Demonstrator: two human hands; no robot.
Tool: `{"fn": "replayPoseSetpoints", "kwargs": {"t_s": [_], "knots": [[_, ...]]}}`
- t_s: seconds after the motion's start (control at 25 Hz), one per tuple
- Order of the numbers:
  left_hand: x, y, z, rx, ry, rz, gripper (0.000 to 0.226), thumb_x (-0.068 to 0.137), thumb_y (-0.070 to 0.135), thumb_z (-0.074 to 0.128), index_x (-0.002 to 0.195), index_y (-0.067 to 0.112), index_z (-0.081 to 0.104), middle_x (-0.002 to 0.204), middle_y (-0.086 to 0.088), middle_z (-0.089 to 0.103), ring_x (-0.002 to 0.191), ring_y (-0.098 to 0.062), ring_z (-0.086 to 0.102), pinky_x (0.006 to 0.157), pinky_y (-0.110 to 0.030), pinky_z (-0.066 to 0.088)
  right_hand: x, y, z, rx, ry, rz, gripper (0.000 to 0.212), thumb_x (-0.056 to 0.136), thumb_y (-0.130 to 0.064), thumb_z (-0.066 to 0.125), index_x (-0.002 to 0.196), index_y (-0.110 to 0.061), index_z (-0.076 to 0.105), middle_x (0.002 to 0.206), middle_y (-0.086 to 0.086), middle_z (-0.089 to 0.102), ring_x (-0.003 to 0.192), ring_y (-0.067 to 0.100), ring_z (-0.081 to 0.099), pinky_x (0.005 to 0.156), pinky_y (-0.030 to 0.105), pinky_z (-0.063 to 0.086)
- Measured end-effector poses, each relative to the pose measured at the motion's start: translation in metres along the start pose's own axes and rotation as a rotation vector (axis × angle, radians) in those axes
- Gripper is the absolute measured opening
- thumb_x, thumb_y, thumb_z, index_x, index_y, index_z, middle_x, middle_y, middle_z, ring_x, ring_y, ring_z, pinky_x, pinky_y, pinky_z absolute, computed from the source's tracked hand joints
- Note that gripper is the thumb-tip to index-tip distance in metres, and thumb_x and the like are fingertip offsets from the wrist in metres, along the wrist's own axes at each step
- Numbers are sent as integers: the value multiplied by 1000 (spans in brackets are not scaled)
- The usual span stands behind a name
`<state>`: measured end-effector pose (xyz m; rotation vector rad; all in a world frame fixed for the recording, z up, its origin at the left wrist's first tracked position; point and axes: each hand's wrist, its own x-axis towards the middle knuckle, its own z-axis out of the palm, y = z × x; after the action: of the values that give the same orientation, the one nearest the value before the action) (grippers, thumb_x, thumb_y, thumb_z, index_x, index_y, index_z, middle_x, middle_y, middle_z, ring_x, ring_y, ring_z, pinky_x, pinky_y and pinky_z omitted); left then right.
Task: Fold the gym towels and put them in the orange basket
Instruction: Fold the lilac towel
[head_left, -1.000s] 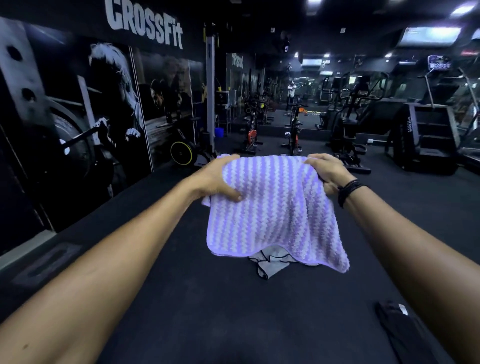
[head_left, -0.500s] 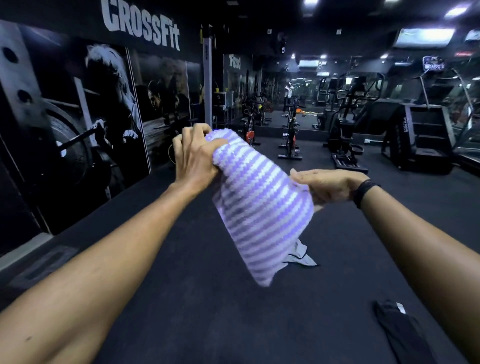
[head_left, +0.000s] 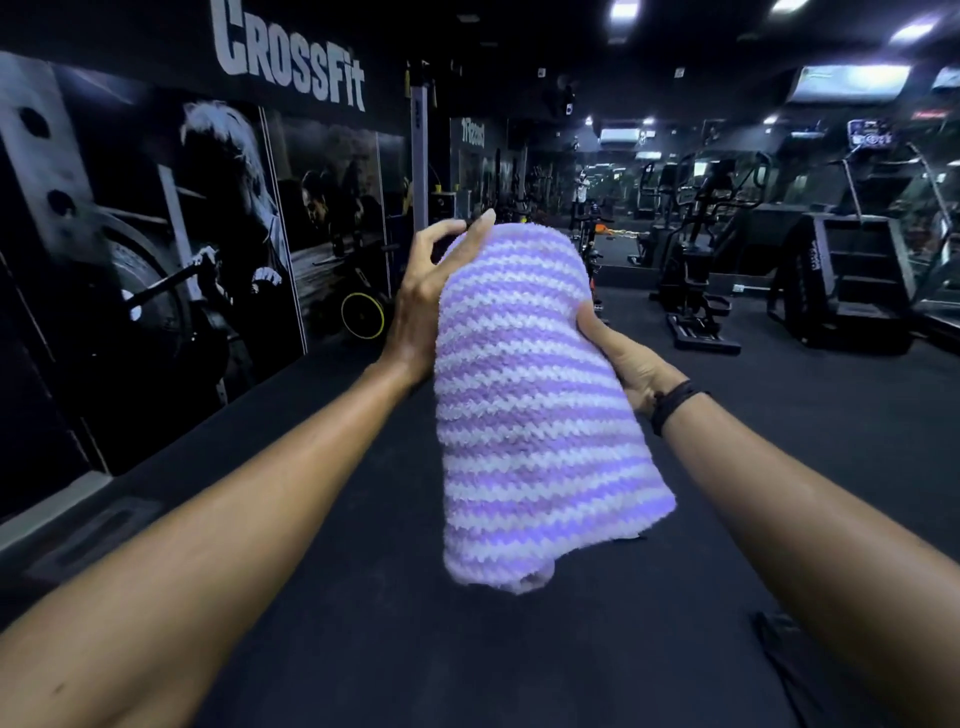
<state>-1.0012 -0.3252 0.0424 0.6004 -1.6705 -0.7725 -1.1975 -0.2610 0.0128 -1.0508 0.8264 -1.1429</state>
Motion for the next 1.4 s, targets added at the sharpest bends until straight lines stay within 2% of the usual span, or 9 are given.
{"fn": "replayPoseSetpoints", "kwargs": {"t_s": [0.16,0.24,0.32,0.48,0.6,0.76,0.92,1.08,1.4], "knots": [[-8,-12,-1,-80,-93,-106,30,104,14,36,131,4,47,124,-15,53,110,-5,57,78,-15,49,10,5,14,35,-15,-44,106,25,-41,97,120,-15,58,106,10,73,94,27,71,69,42,59],[-7,-13,1,-260,-155,-336,19,104,10,32,114,6,47,98,-4,52,83,-4,56,56,-9,47,11,6,15,4,2,-92,108,19,-39,98,117,-17,58,97,7,75,86,23,73,62,37,59],[-13,-12,-1,-322,-172,-459,26,103,13,33,127,10,42,107,1,49,91,-7,50,53,-5,45,12,7,17,-67,1,-133,104,22,-41,97,115,-18,58,97,4,75,87,20,73,64,34,59],[-1,-16,-9,-358,-127,-536,31,102,22,42,114,-3,56,109,-21,60,69,-13,50,45,-17,48,20,5,10,-185,48,-198,73,64,-34,83,129,-17,54,122,9,66,110,29,65,82,43,56],[22,-31,-22,-342,-60,-544,49,99,55,31,99,17,62,81,-1,63,69,-15,58,58,-27,49,18,-5,3,-319,254,-214,44,81,-21,74,123,-13,60,116,11,69,104,29,68,77,39,58],[26,-45,-42,112,-152,-495,62,93,67,22,121,23,56,113,-2,62,105,-19,57,89,-37,42,8,-15,-17,-549,457,-195,35,77,-23,80,109,-12,69,99,2,75,86,17,72,66,26,56],[17,-58,-44,367,-296,-446,74,73,88,29,104,29,60,111,2,60,110,-20,54,97,-38,40,9,-19,-44,-836,649,-173,25,73,-30,81,94,-17,72,95,-1,73,86,17,70,76,31,57],[16,-66,-29,470,-391,-406,63,82,78,36,110,27,61,93,9,55,102,-17,51,86,-31,36,-1,-17,-66,-1017,837,-120,40,67,-45,77,94,-16,71,98,3,72,93,23,66,85,38,54],[2,-66,67,484,-583,-287,69,80,80,39,117,26,60,112,6,59,110,-18,54,90,-32,40,-99,4,-115,-1035,1174,-47,60,73,-63,68,109,-16,67,114,8,67,107,29,58,90,35,45]]}}
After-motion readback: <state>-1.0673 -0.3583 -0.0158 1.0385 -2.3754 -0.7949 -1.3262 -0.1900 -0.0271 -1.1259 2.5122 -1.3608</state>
